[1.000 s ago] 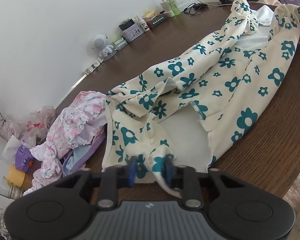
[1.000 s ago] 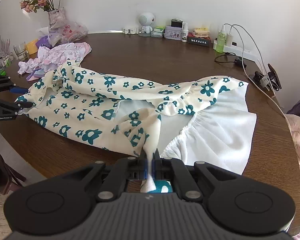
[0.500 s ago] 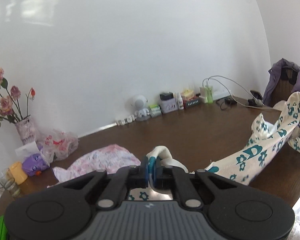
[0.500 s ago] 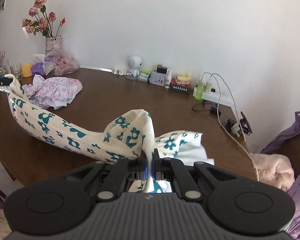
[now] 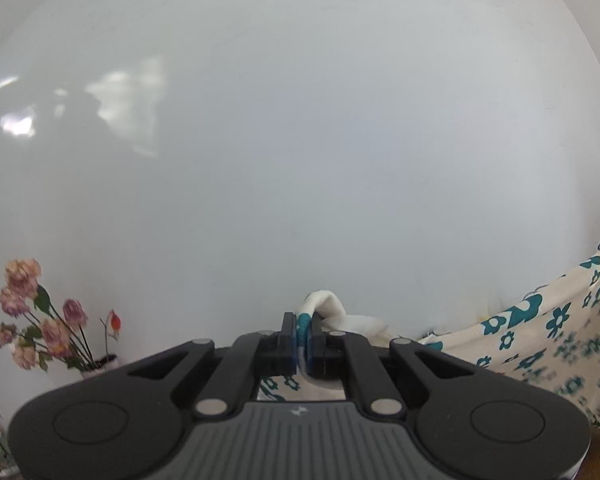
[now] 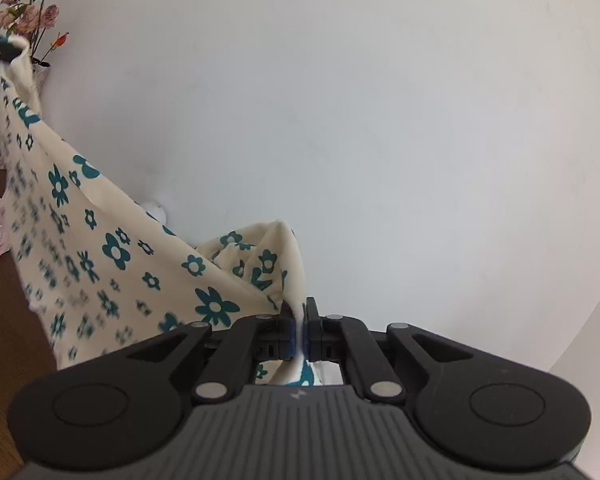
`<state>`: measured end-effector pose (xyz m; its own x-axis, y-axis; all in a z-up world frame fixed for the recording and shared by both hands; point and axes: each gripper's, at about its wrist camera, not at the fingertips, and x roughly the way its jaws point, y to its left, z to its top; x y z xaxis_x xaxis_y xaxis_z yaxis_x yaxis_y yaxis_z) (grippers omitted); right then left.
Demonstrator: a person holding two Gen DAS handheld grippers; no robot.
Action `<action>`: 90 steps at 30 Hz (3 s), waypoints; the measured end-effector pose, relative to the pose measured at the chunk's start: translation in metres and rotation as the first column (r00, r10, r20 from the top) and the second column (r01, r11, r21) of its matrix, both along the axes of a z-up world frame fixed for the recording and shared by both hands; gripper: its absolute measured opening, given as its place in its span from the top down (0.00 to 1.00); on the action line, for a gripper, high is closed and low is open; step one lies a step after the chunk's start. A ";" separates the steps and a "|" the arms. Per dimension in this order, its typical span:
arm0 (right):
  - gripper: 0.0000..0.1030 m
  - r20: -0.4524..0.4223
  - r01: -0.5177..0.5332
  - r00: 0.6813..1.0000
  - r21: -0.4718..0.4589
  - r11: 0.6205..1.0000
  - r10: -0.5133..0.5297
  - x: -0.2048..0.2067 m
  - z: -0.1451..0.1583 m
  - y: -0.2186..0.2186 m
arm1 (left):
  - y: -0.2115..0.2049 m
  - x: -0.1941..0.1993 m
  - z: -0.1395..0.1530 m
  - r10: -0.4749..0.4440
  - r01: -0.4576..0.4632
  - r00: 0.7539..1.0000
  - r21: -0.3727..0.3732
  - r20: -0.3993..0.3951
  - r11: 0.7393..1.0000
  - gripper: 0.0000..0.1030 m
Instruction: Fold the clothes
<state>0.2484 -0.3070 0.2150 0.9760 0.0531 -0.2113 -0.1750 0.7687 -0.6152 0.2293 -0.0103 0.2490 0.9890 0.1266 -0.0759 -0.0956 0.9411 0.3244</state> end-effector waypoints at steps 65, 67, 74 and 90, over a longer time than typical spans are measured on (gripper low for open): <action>0.65 -0.730 0.128 0.638 0.416 0.900 0.247 -0.005 -0.217 0.018 | 0.092 -0.003 -0.216 -0.143 -0.025 0.761 -0.249 -0.633 0.968 0.51; 0.65 -0.745 0.160 0.629 0.404 0.901 0.222 0.016 -0.225 0.029 | 0.091 0.016 -0.227 -0.144 -0.033 0.737 -0.247 -0.660 0.968 0.51; 0.65 -0.792 0.285 0.588 0.392 0.875 0.164 0.078 -0.252 0.044 | 0.096 0.039 -0.239 -0.197 -0.038 0.706 -0.314 -0.680 0.949 0.65; 0.96 -0.765 0.298 0.612 0.458 0.838 0.200 0.109 -0.255 0.030 | 0.124 0.032 -0.224 -0.174 -0.104 0.766 -0.387 -0.618 0.916 0.96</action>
<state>0.3574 -0.2773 -0.0403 0.4588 0.3475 -0.8178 -0.3287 0.9214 0.2071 0.2617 0.1141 0.0254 0.6968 -0.0835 -0.7124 0.0349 0.9960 -0.0827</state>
